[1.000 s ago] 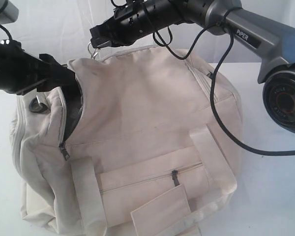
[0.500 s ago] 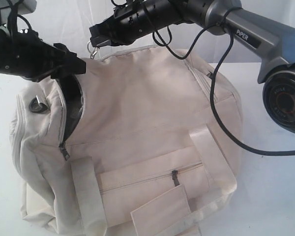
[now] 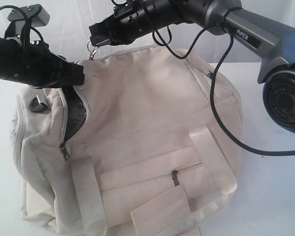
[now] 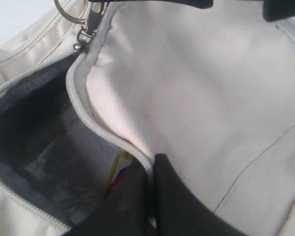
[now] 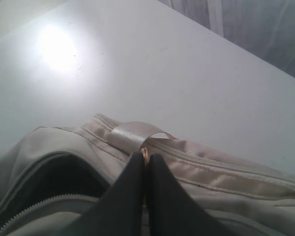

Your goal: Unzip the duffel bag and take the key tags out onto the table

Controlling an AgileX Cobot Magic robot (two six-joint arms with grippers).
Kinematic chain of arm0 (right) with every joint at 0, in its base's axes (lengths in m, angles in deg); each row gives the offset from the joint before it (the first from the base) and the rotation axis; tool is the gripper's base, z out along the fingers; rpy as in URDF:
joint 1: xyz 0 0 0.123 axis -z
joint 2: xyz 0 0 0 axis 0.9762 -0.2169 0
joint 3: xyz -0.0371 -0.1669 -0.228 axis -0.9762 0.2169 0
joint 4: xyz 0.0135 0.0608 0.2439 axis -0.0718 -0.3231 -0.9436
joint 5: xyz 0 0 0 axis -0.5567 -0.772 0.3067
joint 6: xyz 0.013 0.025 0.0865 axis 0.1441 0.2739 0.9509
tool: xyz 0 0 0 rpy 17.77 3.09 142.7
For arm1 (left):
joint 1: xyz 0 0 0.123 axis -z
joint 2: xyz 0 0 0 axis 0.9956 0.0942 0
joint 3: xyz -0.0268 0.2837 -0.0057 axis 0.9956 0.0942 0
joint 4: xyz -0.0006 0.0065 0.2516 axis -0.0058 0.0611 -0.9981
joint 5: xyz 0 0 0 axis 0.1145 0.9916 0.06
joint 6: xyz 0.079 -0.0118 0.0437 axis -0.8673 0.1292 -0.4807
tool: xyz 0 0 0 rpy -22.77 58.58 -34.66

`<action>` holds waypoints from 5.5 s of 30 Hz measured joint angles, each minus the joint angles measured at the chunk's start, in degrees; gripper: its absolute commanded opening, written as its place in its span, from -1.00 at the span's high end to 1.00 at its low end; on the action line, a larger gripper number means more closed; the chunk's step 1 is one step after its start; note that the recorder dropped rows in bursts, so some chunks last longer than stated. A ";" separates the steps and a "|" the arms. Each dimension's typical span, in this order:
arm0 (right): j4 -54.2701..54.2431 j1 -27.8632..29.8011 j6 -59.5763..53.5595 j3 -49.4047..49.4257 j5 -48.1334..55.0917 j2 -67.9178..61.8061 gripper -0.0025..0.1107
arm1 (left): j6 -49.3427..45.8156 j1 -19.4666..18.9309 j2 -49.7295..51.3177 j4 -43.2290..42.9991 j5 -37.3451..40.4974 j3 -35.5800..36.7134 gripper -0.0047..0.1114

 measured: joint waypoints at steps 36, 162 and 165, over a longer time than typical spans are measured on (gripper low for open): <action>1.78 4.43 -1.71 0.00 9.95 0.12 0.96 | 14.54 0.00 -3.35 -22.98 3.55 -0.02 0.92; 3.67 23.76 8.73 2.02 19.04 6.60 0.96 | -17.51 12.59 33.48 -21.09 12.59 -52.54 -0.20; 3.67 23.76 8.73 2.02 19.04 6.60 0.96 | -20.41 14.02 35.50 -21.09 7.44 -52.66 -0.20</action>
